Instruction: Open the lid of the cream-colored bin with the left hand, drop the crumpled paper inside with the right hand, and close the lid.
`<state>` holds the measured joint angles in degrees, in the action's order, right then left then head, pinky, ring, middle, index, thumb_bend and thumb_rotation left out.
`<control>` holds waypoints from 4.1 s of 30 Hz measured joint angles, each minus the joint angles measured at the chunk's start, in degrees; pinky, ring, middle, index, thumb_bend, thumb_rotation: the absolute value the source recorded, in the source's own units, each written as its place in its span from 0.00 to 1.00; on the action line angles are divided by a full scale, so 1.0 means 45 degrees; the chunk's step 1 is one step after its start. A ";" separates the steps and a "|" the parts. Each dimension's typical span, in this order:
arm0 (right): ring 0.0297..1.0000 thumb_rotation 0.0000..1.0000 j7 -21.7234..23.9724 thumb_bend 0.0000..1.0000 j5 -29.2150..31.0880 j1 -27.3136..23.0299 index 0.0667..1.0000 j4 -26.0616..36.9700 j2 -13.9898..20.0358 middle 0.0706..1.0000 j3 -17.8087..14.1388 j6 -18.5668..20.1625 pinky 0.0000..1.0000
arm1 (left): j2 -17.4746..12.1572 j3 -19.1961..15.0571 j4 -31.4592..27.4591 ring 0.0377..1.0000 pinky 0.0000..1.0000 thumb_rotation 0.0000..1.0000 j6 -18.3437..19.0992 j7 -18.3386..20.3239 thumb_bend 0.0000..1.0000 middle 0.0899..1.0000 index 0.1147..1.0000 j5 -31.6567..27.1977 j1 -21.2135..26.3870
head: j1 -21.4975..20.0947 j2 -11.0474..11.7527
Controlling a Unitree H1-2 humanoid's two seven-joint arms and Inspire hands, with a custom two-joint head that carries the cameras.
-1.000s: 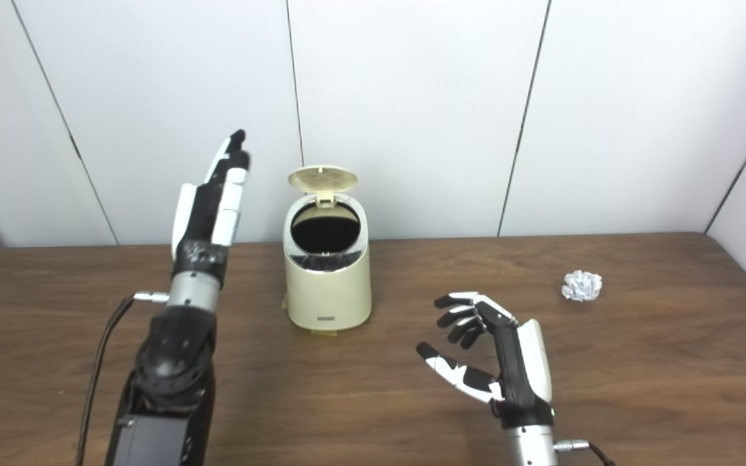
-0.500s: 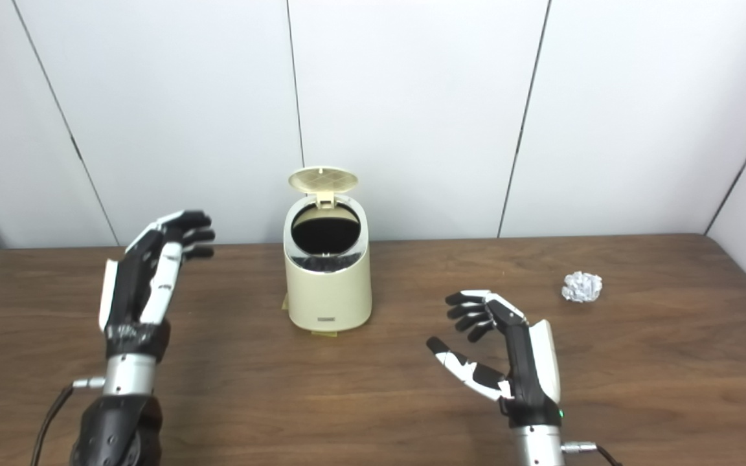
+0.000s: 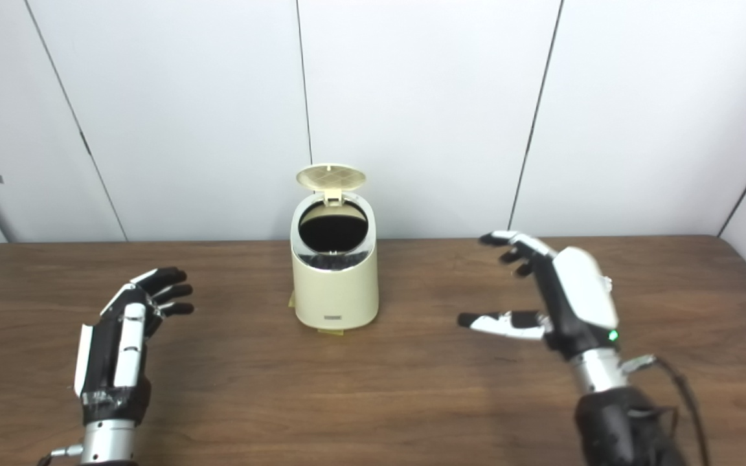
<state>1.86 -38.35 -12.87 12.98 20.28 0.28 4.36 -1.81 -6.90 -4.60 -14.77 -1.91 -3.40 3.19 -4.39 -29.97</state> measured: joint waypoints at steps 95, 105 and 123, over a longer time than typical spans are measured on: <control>0.44 0.09 0.4498 0.87 -0.1293 -0.7014 0.64 -1.1696 0.4454 0.52 0.5105 -0.0003 0.41 | -0.0733 -0.0295 -0.1741 0.72 0.58 0.56 0.0653 0.0547 0.41 0.75 0.69 -0.0823 -0.1501 | 0.0293 -0.0195; 0.37 0.02 0.4635 0.56 -0.2056 -0.6970 0.47 -1.1347 0.4531 0.40 0.5622 0.0312 0.31 | -0.0726 -0.0349 -0.1742 0.72 0.58 0.54 0.0659 0.0524 0.41 0.75 0.69 -0.0904 -0.1538 | 0.0254 -0.0215; 0.38 0.00 0.3034 0.53 -0.2771 -0.6701 0.45 -1.0976 0.4456 0.43 0.5628 0.0209 0.31 | -0.0730 -0.0382 -0.1722 0.73 0.59 0.53 0.0646 0.0512 0.42 0.75 0.70 -0.0901 -0.1532 | 0.0156 -0.0176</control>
<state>15.51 -50.81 -43.02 -36.41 40.34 25.61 5.30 -5.10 -8.62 -12.35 -11.86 0.39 -7.46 -3.70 -3.69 -30.76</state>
